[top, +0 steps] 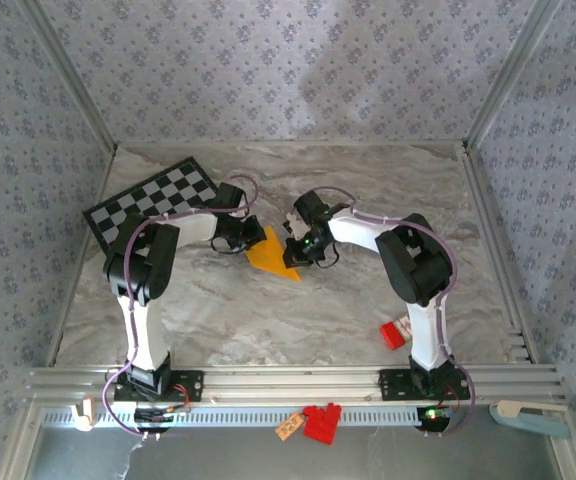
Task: Fold a paper plane with a square sheet of paper (pick it up from the middle)
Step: Fourth fold the wing at the center of the table.
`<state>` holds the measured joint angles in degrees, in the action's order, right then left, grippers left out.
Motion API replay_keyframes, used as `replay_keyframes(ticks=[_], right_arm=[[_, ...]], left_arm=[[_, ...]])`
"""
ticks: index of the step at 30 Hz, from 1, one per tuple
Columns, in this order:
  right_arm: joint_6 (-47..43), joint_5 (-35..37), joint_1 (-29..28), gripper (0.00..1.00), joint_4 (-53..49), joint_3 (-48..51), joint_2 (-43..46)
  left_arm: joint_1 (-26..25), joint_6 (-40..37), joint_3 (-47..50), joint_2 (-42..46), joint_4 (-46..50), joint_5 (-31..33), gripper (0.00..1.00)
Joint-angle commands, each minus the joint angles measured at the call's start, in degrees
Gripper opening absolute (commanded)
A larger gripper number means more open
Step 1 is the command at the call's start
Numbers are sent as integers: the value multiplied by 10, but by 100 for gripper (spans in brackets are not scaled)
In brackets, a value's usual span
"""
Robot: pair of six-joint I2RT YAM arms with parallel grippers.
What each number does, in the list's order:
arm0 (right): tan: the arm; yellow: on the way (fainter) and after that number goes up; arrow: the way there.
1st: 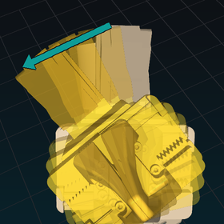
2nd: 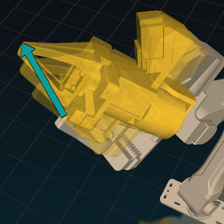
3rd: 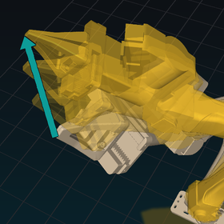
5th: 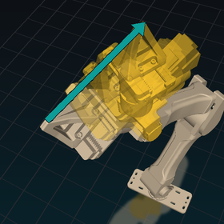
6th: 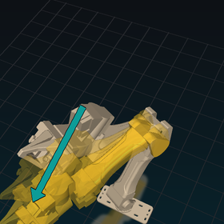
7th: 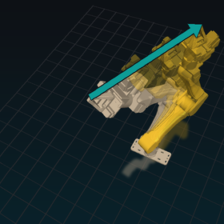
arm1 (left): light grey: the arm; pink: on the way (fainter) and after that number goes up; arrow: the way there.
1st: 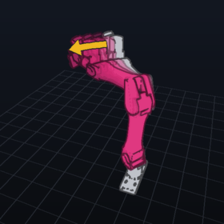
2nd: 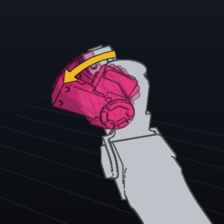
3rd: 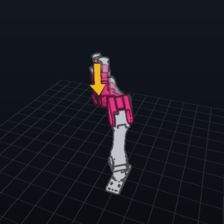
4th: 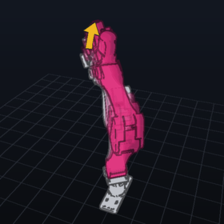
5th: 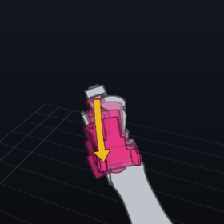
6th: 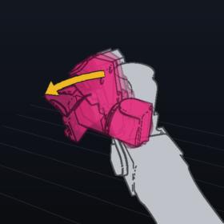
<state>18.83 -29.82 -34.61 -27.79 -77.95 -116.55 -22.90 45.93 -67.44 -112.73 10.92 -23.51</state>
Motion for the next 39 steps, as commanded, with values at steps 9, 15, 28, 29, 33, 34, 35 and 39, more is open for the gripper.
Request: replay_keyframes(ticks=[9,15,28,29,33,34,35,39], right_arm=[[61,-35,-7,3,8,-87,-61],[67,-41,-11,1,9,-116,-91],[53,-42,-13,1,4,-91,-93],[50,-42,-12,1,3,-78,-88],[41,-55,-7,1,8,-25,-61],[40,-60,-6,1,8,-11,-53],[41,-64,-4,2,11,1,-46],[49,-79,2,2,27,52,-13]], left_arm=[[2,-11,15,-18,33,33,11],[2,-10,18,-18,32,32,11],[2,-8,25,-27,44,45,11],[2,-10,25,-28,47,49,11],[4,-19,24,-34,54,57,10],[4,-22,25,-35,55,59,10],[6,-23,24,-35,56,60,10],[9,-28,25,-40,58,62,10]])
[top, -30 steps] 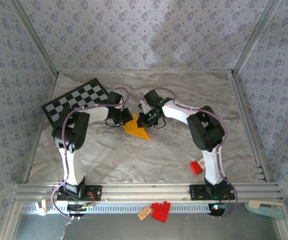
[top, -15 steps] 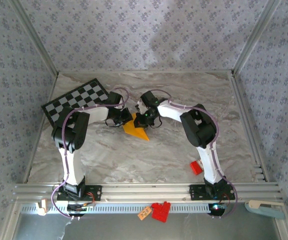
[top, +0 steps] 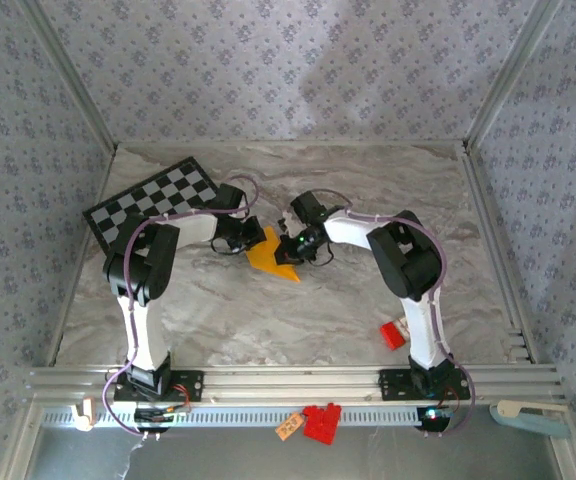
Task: Fold a paper plane with a square sheet of paper (pick it up from the middle)
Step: Fourth fold the wing at the center of the table.
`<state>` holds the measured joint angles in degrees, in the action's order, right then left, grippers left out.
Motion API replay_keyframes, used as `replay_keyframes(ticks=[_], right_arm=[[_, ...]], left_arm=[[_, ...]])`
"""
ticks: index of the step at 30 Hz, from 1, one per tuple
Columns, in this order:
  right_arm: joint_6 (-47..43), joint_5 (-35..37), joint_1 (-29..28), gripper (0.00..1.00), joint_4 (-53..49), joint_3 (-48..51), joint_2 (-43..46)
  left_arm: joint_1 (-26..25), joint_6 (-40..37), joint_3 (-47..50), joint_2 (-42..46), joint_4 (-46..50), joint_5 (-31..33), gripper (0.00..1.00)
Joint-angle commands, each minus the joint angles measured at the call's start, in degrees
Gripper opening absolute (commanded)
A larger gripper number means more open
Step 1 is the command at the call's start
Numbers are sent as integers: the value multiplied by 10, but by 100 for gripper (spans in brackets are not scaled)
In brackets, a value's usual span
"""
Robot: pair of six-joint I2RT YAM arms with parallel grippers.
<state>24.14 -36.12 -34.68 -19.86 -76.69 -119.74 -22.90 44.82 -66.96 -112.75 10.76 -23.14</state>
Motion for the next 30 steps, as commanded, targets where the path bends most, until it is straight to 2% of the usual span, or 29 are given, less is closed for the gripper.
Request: replay_keyframes(ticks=[1,12,17,20,23,30], right_arm=[[-2,-17,4,2,-49,52,28],[13,-20,17,3,-12,182,107],[27,-28,25,4,22,193,136],[28,-27,31,10,51,181,159],[24,-12,45,16,68,156,171],[43,12,62,36,96,91,130]], left_arm=[[10,-18,20,-40,59,58,10],[11,-26,12,-40,58,46,10],[9,-33,-3,-28,50,11,12],[5,-26,-26,-4,50,-15,15],[6,0,-46,35,44,-30,23],[32,84,-10,125,30,11,42]])
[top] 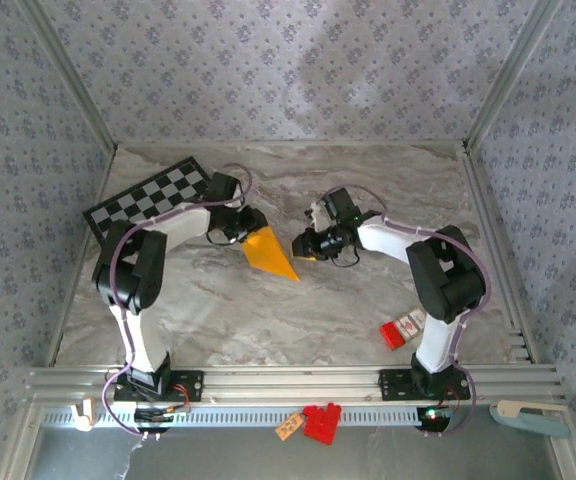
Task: Fold a paper plane with a square sheet of paper (pick it up from the middle)
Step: Fourth fold the wing at the center of the table, then turn over the paper at the center of the table.
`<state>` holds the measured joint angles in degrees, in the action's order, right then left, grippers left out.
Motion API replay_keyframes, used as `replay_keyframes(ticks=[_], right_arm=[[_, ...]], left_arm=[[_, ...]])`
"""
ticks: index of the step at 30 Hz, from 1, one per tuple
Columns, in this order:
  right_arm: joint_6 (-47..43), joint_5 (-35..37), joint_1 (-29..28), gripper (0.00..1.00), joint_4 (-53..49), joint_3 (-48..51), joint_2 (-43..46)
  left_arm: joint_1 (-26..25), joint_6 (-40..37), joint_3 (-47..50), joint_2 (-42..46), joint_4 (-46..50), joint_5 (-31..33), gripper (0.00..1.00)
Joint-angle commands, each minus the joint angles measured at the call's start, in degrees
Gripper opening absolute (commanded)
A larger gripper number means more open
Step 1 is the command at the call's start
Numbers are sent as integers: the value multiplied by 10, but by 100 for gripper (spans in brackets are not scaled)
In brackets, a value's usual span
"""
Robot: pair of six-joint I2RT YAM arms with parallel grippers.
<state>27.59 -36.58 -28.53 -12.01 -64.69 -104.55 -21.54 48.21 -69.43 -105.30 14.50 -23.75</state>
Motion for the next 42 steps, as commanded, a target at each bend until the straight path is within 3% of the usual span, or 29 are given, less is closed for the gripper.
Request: replay_keyframes(ticks=[1,7,16,25,35,42], right_arm=[[10,14,0,39,20,-38,-33],[2,-15,-8,39,14,-117,-104],[-26,-72,-22,30,10,-171,-167],[-43,-77,-26,21,7,-182,-184],[-77,-68,-29,21,-22,-201,-199],[-61,-64,-25,7,13,-195,-171]], left_arm=[[27,65,32,64,-20,15,45],[64,135,131,127,-78,13,56],[71,181,212,152,-136,-26,61],[71,193,231,148,-171,-54,62],[71,184,228,147,-174,-65,62],[74,175,233,167,-178,-64,62]])
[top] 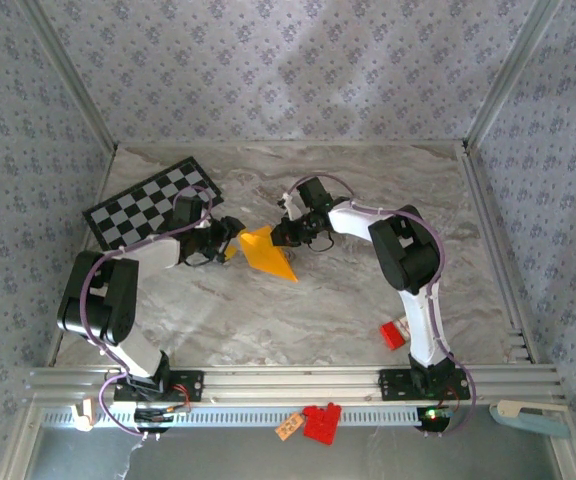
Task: Fold a paper plane with a square sheet of paper (pick it up from the middle)
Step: Turn over the paper at the center of the table.
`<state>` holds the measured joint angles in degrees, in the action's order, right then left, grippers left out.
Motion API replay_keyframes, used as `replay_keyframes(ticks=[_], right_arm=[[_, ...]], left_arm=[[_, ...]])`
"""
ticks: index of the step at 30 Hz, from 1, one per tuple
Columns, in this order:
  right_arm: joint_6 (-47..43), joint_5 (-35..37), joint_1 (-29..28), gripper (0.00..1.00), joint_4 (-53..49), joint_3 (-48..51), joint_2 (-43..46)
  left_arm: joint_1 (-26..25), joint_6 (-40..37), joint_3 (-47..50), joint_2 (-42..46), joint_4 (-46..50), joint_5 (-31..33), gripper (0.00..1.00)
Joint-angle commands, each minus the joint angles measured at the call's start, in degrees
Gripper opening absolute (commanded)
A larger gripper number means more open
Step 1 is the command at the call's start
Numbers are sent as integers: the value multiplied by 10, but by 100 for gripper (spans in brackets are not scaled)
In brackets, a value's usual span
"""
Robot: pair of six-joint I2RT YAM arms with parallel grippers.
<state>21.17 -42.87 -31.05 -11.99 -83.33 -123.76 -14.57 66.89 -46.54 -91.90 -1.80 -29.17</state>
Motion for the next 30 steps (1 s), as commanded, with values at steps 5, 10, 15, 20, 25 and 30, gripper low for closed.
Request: replay_keyframes(ticks=[5,10,15,20,25,30], right_arm=[[90,-21,14,5,111,19,74],[206,-33,28,6,209,42,117],[321,-47,36,6,305,60,138],[423,-58,36,6,401,75,145],[489,-65,38,7,460,84,147],[523,-70,42,7,493,92,148]], left_arm=[[6,-3,26,68,-89,-32,64],[5,19,49,93,-184,-55,65],[-6,41,48,85,-279,-88,67],[-31,39,17,62,-329,-103,69],[-42,30,-5,39,-349,-111,66],[-43,42,-7,27,-397,-124,57]])
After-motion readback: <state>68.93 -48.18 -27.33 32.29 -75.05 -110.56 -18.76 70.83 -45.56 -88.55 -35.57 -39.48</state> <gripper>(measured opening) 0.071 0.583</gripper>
